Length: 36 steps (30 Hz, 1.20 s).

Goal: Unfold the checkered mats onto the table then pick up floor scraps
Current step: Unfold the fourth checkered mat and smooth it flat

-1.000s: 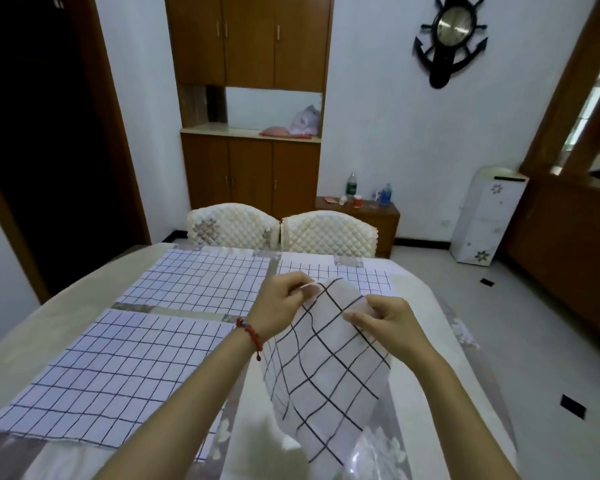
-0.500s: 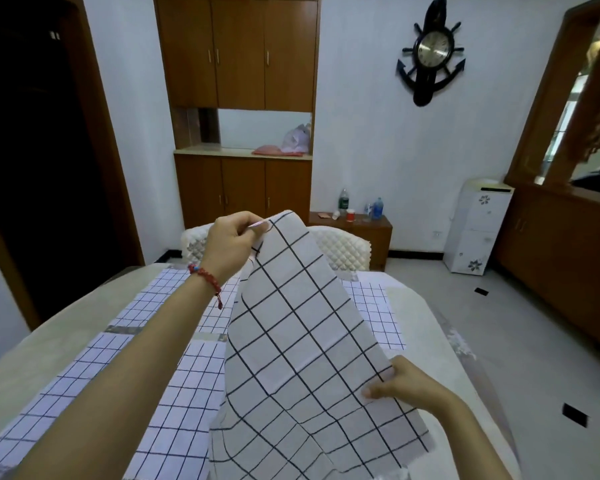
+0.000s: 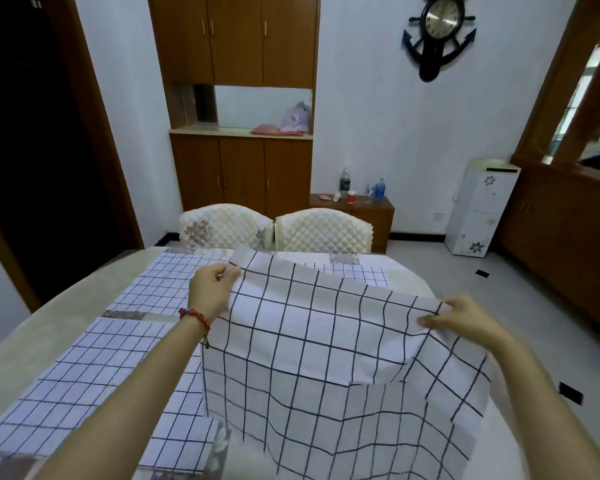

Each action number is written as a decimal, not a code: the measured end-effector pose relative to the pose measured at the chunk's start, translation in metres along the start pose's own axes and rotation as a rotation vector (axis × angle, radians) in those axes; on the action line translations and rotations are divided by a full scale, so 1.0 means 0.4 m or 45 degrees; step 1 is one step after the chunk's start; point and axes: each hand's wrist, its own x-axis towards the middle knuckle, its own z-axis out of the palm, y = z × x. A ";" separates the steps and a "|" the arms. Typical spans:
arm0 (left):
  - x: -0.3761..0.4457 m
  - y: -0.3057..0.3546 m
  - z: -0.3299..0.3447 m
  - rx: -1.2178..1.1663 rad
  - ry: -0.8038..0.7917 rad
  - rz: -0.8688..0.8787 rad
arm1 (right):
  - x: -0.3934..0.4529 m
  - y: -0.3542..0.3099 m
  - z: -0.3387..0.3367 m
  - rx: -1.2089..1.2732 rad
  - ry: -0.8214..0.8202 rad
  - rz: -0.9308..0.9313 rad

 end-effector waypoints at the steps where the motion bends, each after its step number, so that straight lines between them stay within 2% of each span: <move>1: -0.002 -0.032 0.019 0.000 -0.021 -0.050 | 0.020 0.013 0.004 -0.029 -0.014 0.020; 9: -0.017 -0.266 0.180 0.197 -0.132 -0.339 | 0.190 0.159 0.083 -0.336 -0.043 0.144; 15: -0.039 -0.419 0.289 0.294 -0.170 -0.393 | 0.297 0.324 0.181 -0.330 -0.083 0.268; 19: -0.038 -0.496 0.341 0.342 -0.218 -0.434 | 0.332 0.420 0.247 -0.278 0.022 0.313; 23: -0.027 -0.542 0.375 0.474 -0.270 -0.436 | 0.363 0.468 0.293 -0.260 0.082 0.296; 32: 0.008 -0.595 0.404 0.635 -0.216 -0.453 | 0.433 0.501 0.328 -0.318 0.140 0.299; 36: 0.015 -0.589 0.417 0.724 -0.173 -0.414 | 0.435 0.497 0.345 -0.565 0.270 0.268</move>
